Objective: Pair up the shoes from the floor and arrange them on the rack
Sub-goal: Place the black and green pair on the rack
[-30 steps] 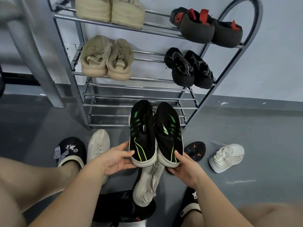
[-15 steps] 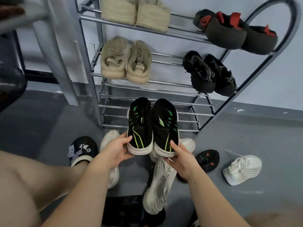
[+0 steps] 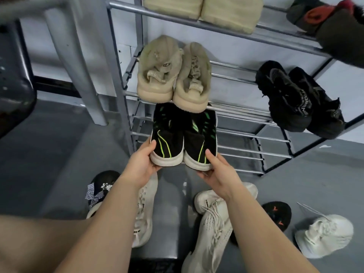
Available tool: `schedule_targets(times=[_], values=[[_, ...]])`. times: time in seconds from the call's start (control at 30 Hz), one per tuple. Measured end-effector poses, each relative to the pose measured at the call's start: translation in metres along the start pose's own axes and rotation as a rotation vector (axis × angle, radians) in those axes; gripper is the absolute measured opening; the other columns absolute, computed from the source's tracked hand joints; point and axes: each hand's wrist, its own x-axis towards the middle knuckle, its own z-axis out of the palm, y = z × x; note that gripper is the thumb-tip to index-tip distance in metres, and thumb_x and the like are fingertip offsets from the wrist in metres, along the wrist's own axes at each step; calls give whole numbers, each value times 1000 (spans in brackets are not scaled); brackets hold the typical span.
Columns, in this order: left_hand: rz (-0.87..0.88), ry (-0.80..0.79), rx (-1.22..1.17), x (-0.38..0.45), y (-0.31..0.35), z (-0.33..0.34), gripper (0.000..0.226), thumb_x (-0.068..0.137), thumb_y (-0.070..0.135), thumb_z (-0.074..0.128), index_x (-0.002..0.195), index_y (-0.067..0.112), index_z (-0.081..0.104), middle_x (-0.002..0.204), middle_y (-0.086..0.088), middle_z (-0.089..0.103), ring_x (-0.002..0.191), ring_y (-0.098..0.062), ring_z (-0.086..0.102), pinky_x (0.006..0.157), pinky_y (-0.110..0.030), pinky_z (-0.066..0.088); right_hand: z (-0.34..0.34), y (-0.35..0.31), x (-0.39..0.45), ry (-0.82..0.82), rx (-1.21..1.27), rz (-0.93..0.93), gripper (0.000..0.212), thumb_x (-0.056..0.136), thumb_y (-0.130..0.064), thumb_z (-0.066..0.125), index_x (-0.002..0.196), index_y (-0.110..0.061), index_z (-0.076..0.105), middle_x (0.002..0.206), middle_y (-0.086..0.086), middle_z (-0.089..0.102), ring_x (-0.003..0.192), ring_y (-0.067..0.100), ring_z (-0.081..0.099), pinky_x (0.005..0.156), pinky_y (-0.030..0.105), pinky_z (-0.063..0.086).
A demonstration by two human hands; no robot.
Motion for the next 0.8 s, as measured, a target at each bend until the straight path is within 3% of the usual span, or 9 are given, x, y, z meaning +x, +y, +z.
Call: schedule_targets(times=[0.2,0.33,0.5,0.63,0.73,0.8], values=[[105,133,104,39,5,6,36,99,21,43,135,16,45,126,-6,61,107,-20,60,79,-36,52,4,-21,43,-50,-99,17,24,95,-23,54,118,-18,59,101,2,69,88,16,64,78,30,54],[144,207,81,55,14,8,34,98,23,47,131,19,44,120,-4,61,101,-17,62,82,-39,52,9,-27,67,-103,-111,41,18,95,-22,54,110,-16,61,97,1,71,83,12,68,77,28,57],[202,316,207,62,12,1,33,96,29,49,129,24,45,123,0,58,110,-17,59,96,-41,48,13,-4,82,-84,-186,46,35,93,-24,57,126,-12,56,113,7,68,103,22,64,95,40,51],[382,493,401,62,0,-12,28,87,39,60,110,31,47,125,-4,55,113,-21,56,100,-50,45,19,5,81,-20,-248,-22,34,93,-29,58,125,-18,57,114,7,67,98,20,65,70,27,56],[385,488,390,53,-9,-12,36,84,44,63,114,31,48,133,-3,47,115,-12,53,104,-41,43,21,8,77,-16,-303,-42,39,93,-37,55,130,-24,52,122,8,65,104,22,65,65,26,55],[388,413,366,44,-18,-8,54,77,40,72,123,27,46,135,0,45,109,-3,54,101,-28,43,24,8,72,-24,-335,-40,43,92,-43,54,133,-30,48,122,4,64,104,25,66,69,31,57]])
